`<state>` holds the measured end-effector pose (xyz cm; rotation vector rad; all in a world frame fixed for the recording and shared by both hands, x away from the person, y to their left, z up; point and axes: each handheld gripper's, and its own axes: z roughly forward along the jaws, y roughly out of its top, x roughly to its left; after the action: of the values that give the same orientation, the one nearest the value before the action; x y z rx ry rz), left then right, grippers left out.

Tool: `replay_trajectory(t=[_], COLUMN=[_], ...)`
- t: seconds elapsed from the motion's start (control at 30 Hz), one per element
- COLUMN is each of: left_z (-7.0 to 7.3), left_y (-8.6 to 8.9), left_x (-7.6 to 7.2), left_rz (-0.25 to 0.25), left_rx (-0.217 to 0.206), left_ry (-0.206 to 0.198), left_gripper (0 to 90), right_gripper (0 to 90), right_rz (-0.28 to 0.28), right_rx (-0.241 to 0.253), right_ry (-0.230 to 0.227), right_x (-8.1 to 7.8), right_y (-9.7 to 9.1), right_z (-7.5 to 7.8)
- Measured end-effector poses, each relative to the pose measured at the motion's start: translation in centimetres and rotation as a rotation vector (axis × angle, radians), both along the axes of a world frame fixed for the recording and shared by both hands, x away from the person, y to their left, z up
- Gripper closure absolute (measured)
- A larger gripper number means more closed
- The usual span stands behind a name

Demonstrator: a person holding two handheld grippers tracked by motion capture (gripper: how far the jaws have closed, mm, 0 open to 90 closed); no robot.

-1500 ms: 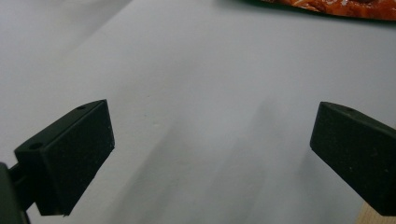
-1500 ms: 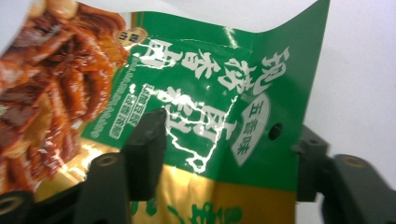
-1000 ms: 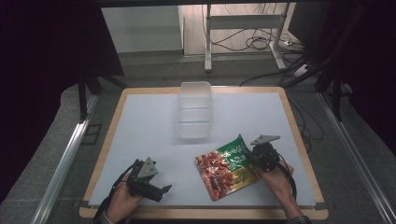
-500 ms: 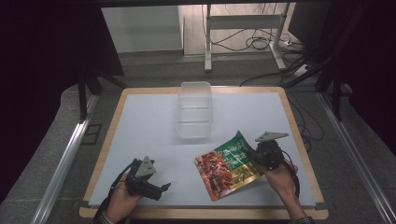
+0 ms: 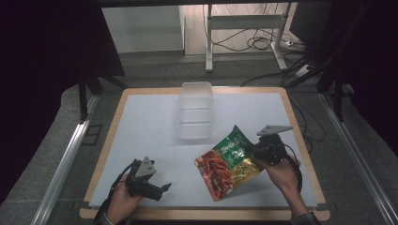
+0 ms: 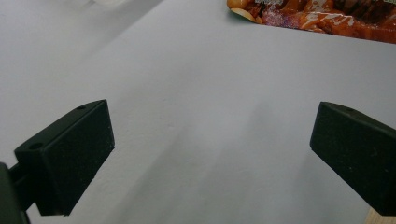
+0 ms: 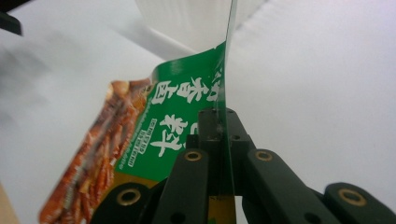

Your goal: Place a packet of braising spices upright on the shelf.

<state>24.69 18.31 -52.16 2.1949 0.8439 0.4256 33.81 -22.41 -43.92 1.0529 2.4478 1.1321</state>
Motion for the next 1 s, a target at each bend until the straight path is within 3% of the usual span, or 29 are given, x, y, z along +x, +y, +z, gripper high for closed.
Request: replay_trajectory(t=[0.5,0.77,1.0], left_z=[0.0,0.1,0.1], left_y=[0.0,0.1,0.0], left_x=[0.0,0.0,0.0], left_rz=[0.000,0.000,-0.002], left_rx=[0.000,-0.005,-0.005], left_ry=[0.000,0.001,0.000], left_gripper=[0.0,0.0,0.0], right_gripper=[88.7,88.8,88.8], right_rz=[0.075,0.140,0.157], right_rx=[0.009,0.062,0.040], right_ry=[-0.061,-0.054,-0.090], right_x=[-0.1,-0.2,-0.5], right_y=[1.9,2.9,3.3], right_z=[4.7,7.0,8.6])
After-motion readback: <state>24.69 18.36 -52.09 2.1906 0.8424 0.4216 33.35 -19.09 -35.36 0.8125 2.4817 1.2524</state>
